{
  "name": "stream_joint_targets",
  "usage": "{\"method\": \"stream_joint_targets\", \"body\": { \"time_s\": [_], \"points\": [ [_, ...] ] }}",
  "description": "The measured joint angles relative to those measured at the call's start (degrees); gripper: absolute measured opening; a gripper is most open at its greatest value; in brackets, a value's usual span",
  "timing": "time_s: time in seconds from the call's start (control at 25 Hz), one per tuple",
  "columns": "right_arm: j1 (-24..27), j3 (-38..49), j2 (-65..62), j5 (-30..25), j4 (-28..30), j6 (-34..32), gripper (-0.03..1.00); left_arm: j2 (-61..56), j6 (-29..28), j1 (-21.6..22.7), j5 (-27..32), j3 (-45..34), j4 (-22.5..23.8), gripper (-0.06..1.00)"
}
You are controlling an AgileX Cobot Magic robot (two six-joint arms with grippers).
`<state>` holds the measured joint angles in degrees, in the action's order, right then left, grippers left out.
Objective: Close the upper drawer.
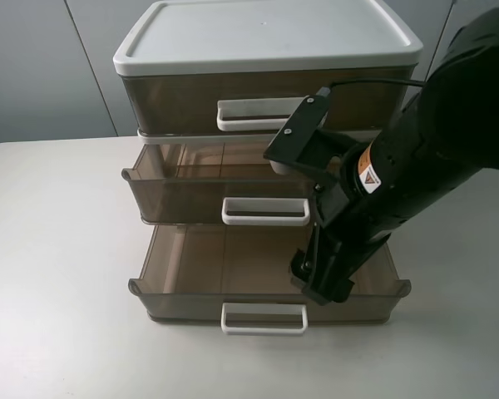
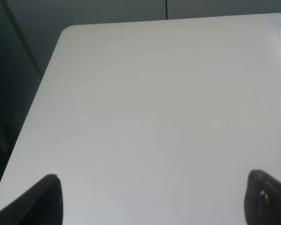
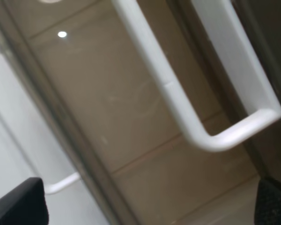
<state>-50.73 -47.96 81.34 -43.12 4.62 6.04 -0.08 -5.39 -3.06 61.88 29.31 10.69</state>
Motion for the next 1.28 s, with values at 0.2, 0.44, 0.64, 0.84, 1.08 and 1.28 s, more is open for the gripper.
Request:
{"method": "stream_joint_targets", "body": {
  "time_s": [0.2, 0.44, 0.64, 0.84, 1.08, 1.28],
  "points": [
    [-3.1, -1.1, -2.1, -1.4, -12.0, 8.0, 0.67, 0.0, 0.0, 0.0, 0.0, 0.0, 0.0, 0.74],
    [-3.8, -1.2, 0.6, 4.1, -15.1, 12.0, 0.66, 0.0, 0.0, 0.0, 0.0, 0.0, 0.0, 0.74],
    [-3.8, -1.2, 4.5, 6.7, -16.7, 14.9, 0.66, 0.0, 0.0, 0.0, 0.0, 0.0, 0.0, 0.74],
    [-3.0, -1.2, 7.0, 10.8, -14.2, 15.5, 0.66, 0.0, 0.0, 0.0, 0.0, 0.0, 0.0, 0.74],
    [-0.9, -1.4, 8.7, 13.6, -9.2, 15.2, 0.66, 0.0, 0.0, 0.0, 0.0, 0.0, 0.0, 0.74],
    [-0.1, -1.5, 8.8, 17.0, -6.6, 14.7, 0.66, 0.0, 0.0, 0.0, 0.0, 0.0, 0.0, 0.74]
  ]
}}
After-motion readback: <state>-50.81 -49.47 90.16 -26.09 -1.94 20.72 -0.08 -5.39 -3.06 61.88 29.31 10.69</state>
